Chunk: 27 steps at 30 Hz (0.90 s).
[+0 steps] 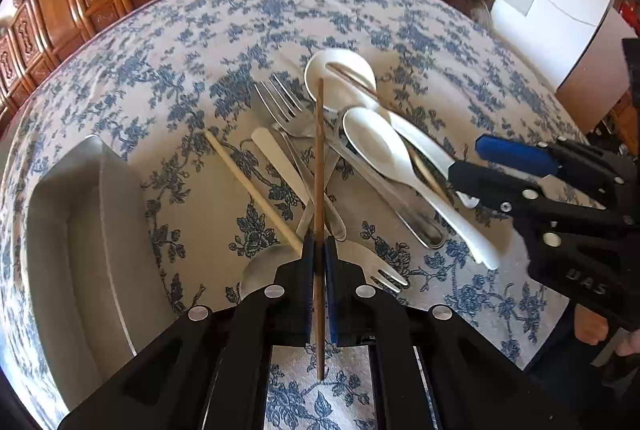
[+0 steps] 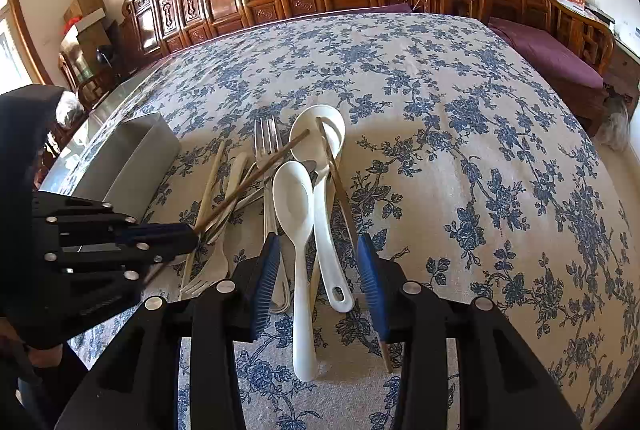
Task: Organize utensils
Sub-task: 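Lift the chopstick with the left gripper while the right gripper closes on the white ceramic spoon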
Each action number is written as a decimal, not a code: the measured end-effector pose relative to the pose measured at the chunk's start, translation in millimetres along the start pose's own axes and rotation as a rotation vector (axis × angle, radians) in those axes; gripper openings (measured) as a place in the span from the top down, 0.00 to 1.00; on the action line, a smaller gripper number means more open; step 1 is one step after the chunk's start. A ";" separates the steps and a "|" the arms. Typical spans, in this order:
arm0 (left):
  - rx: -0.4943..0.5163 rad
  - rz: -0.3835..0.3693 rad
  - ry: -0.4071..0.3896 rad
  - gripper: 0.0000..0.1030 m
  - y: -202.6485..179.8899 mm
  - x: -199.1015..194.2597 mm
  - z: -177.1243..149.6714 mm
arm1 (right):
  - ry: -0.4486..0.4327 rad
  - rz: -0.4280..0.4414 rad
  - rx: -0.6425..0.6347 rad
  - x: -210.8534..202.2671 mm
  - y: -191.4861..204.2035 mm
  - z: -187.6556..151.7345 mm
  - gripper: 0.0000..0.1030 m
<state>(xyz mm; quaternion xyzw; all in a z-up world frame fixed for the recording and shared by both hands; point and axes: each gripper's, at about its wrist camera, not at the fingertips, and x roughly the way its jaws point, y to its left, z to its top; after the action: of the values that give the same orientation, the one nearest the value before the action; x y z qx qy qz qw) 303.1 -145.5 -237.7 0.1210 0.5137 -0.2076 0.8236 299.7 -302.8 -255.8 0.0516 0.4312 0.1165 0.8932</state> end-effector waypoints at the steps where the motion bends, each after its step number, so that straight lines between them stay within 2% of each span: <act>1: -0.007 -0.006 -0.009 0.96 0.4 -2.4 0.0 | -0.001 0.002 0.000 -0.4 0.2 -0.1 0.59; 5: -0.041 -0.016 -0.044 0.96 1.2 -15.1 -7.1 | 0.006 0.022 -0.012 1.3 2.5 -2.7 0.59; 8: -0.082 -0.038 -0.080 0.96 3.5 -31.1 -19.0 | 0.031 0.058 -0.029 5.0 7.2 -5.1 0.64; 10: -0.099 -0.044 -0.097 0.96 3.4 -39.8 -25.0 | 0.052 0.064 -0.049 8.3 12.3 -7.8 0.73; 12: -0.104 -0.044 -0.118 0.96 1.8 -49.0 -31.7 | 0.071 0.067 -0.071 11.9 16.8 -10.5 0.76; 18: -0.122 -0.058 -0.149 0.96 0.8 -68.0 -43.6 | 0.115 -0.009 -0.113 23.8 21.3 -17.2 0.76; 24: -0.140 -0.049 -0.178 0.96 4.2 -84.1 -53.4 | 0.110 -0.028 -0.123 26.9 22.4 -16.9 0.76; 26: -0.145 -0.046 -0.182 0.96 5.1 -86.7 -54.7 | 0.105 -0.035 -0.135 27.5 25.8 -16.6 0.79; 27: -0.147 -0.044 -0.185 0.96 5.6 -88.5 -55.6 | 0.107 -0.029 -0.138 28.3 26.4 -15.8 0.85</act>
<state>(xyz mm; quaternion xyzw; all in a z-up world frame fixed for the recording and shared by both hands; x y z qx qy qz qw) 227.3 -98.3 -183.1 0.0291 0.4519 -0.1976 0.8694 300.0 -270.3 -282.0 -0.0226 0.4698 0.1358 0.8720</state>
